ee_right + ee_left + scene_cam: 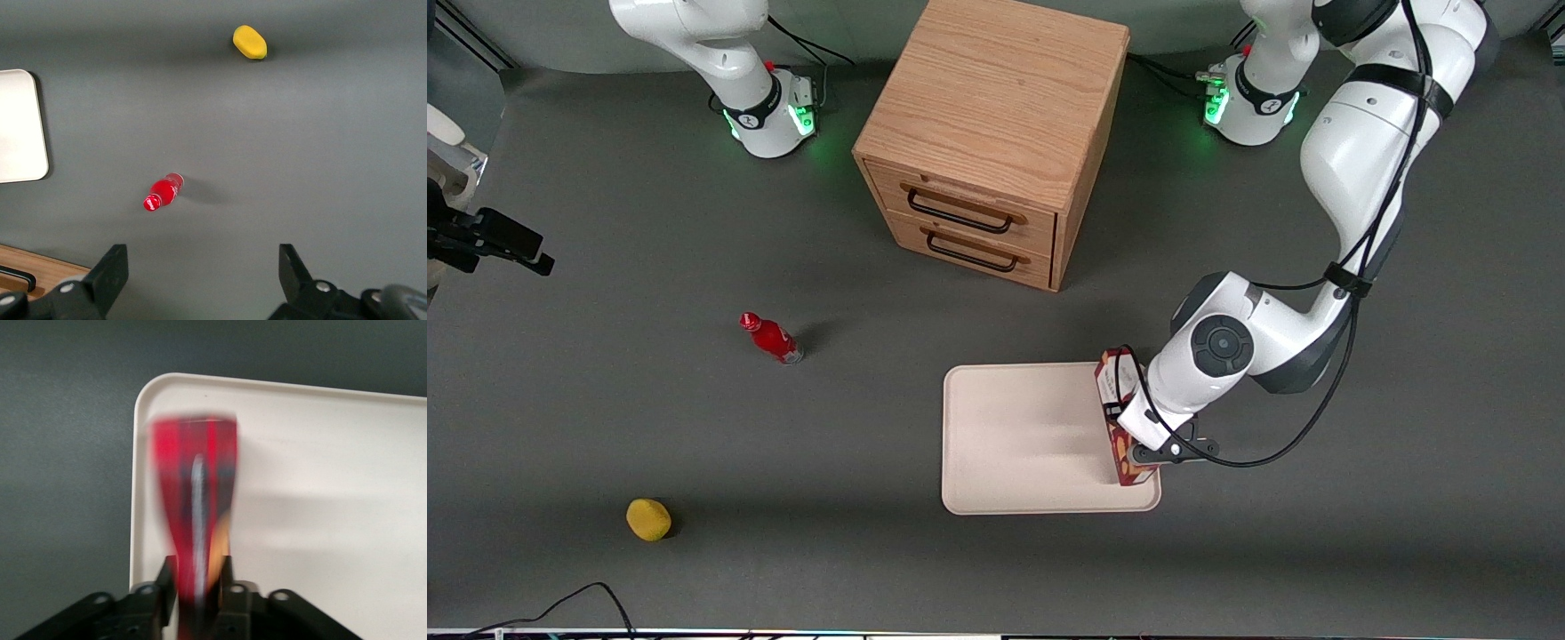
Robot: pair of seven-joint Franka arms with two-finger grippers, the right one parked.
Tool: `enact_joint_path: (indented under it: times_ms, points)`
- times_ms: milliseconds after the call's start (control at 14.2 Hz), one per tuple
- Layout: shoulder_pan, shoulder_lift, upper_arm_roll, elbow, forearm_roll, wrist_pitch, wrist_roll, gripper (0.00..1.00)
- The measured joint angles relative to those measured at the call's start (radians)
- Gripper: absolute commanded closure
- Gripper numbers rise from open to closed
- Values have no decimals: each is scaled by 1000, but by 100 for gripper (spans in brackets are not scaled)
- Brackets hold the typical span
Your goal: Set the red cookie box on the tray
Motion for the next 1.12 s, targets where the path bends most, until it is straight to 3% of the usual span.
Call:
enact_joint_path:
  times_ms: [211,421,632,772,912,1123]
  points:
    - [31,-49,-3,15,-10,-131,2,0]
    - [74,-218,13,39,-147,-409,147,0]
    - [98,-475,185,49,-333,-708,461,0]
    - [107,-606,316,38,-370,-849,673,0]
    - [111,-690,409,-15,-394,-882,806,0]
    - [109,-724,434,-53,-405,-884,838,0]
